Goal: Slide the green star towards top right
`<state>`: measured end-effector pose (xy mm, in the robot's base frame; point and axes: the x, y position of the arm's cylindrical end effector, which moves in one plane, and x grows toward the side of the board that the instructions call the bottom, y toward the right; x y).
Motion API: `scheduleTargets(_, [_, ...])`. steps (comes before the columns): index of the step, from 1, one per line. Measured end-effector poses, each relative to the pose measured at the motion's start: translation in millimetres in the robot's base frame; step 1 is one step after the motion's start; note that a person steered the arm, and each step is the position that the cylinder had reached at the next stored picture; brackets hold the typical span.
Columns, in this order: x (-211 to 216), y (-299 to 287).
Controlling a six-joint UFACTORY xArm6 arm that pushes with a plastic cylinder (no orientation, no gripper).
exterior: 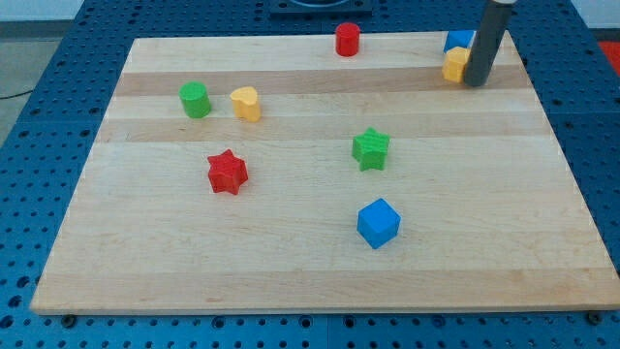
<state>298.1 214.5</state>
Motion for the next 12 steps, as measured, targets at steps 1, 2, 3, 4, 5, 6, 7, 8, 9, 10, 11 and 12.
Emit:
scheduleTargets(1, [-7, -1])
scheduleTargets(2, [-10, -1])
scheduleTargets(3, [7, 1])
scheduleTargets(4, [78, 3])
scheduleTargets(5, [165, -17])
scheduleTargets(6, [201, -85])
scheduleTargets(7, [198, -149])
scheduleTargets(8, [188, -180])
scheduleTargets(9, [154, -178])
scheduleTargets(10, [122, -157])
scheduleTargets(11, [96, -122])
scheduleTargets(12, [109, -97])
